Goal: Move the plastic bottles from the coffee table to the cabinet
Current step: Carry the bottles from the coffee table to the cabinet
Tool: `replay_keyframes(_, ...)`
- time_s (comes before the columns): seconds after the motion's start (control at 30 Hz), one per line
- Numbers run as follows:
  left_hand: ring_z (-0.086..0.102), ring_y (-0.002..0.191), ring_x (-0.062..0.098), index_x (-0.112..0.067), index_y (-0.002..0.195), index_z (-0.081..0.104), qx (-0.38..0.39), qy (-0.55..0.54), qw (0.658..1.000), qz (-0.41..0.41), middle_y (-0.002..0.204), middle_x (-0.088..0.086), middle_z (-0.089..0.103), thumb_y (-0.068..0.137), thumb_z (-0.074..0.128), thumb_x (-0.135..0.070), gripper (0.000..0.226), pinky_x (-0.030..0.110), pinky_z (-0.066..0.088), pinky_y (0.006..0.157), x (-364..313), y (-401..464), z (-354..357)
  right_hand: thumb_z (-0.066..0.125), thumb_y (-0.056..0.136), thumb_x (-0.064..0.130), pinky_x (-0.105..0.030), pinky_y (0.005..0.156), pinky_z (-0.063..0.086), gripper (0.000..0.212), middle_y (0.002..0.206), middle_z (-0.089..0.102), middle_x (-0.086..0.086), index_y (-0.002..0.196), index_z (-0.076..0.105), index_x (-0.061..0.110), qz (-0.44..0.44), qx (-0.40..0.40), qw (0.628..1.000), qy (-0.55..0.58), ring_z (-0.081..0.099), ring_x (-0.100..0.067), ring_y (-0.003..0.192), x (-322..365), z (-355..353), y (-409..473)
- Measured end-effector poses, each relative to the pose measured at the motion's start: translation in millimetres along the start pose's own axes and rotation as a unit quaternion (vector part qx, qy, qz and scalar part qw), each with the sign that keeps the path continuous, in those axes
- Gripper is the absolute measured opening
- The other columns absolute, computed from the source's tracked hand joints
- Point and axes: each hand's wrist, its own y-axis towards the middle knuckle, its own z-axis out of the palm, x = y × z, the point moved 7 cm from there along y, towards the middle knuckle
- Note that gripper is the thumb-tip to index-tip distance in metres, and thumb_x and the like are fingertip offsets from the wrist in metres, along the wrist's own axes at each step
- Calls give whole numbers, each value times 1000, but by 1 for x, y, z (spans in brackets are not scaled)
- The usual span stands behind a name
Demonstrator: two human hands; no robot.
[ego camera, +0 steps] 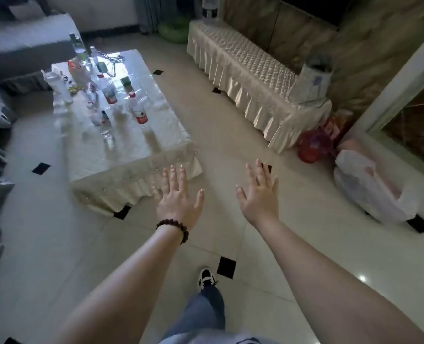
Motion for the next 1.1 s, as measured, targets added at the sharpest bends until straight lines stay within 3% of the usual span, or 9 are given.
replay_keyframes(0.23,-19,145,15,-22,151,-11,33,7,999,12,161,0,-12,92,22,-60,78,49,-12,116,-36,129,10,39,99,37,-44,119,-6,62,162,-2,-4,153,14,20,8,9,1000,-3,-10,-19,148,-10,-6,126)
replay_keyframes(0.5,-17,146,15,-23,152,-9,34,-6,999,-6,161,-1,-11,92,22,-60,77,47,-13,117,-80,256,28,39,99,37,-43,118,-6,61,162,-1,-4,152,16,20,28,24,999,3,-10,-19,148,-54,12,249)
replay_keyframes(0.9,-14,147,16,-24,152,-8,-28,-10,993,-118,161,-1,-8,92,26,-60,77,46,-12,116,-165,496,42,43,98,33,-44,118,-6,62,162,2,-7,152,18,17,-65,36,997,4,-6,-21,149,-108,-4,554)
replay_keyframes(1.1,-15,147,17,-23,152,-5,-33,-11,983,-182,161,-1,-9,92,28,-60,78,50,-10,116,-171,576,44,44,97,34,-44,118,-4,63,162,1,-5,152,19,17,-102,63,993,6,-6,-20,149,-103,5,666)
